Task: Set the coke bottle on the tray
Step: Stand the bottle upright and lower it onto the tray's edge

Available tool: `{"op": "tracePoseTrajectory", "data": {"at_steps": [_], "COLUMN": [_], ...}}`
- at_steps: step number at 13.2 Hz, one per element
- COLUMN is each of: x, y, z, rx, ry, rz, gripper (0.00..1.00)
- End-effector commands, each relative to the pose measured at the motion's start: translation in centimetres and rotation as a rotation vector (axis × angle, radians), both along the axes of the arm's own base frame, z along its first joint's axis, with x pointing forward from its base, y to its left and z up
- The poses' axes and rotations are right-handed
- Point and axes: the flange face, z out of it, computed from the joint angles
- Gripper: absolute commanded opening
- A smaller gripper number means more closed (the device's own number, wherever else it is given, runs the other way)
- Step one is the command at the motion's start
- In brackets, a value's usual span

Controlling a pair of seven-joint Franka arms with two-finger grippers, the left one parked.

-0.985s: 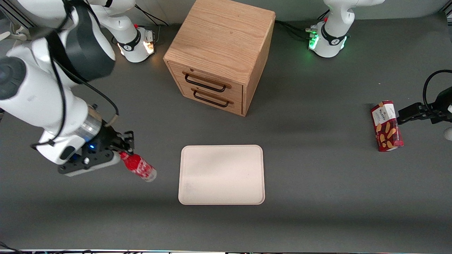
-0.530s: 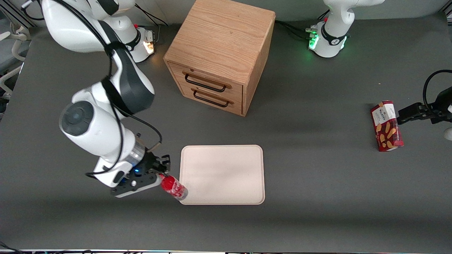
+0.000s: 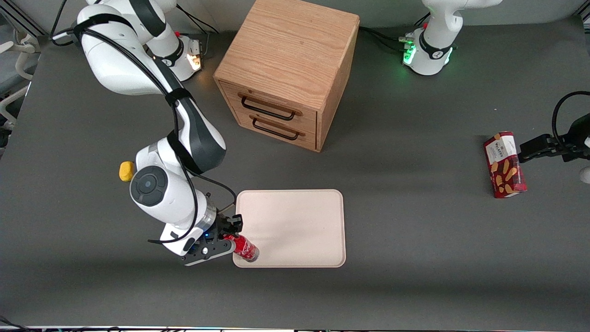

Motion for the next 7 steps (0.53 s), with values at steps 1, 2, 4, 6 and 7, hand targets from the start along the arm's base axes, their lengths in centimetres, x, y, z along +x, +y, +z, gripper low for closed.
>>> {"op": "tracePoseTrajectory", "data": {"at_steps": [1, 2, 4, 6, 7], "x": [-0.3, -0.4, -0.7, -0.7, -0.8], "y": [0.2, 0.2, 0.3, 0.1, 0.0], "z": [0.1, -0.3, -1.2, -1.5, -1.9], "rx": [-0.01, -0.014, -0.02, -0.023, -0.029], "ry": [0.005, 0.011, 0.029, 0.033, 0.04], "rz": [-0.057, -0.056, -0.057, -0.059, -0.067], "gripper": [0.09, 0.09, 0.14, 0.3, 0.33]}}
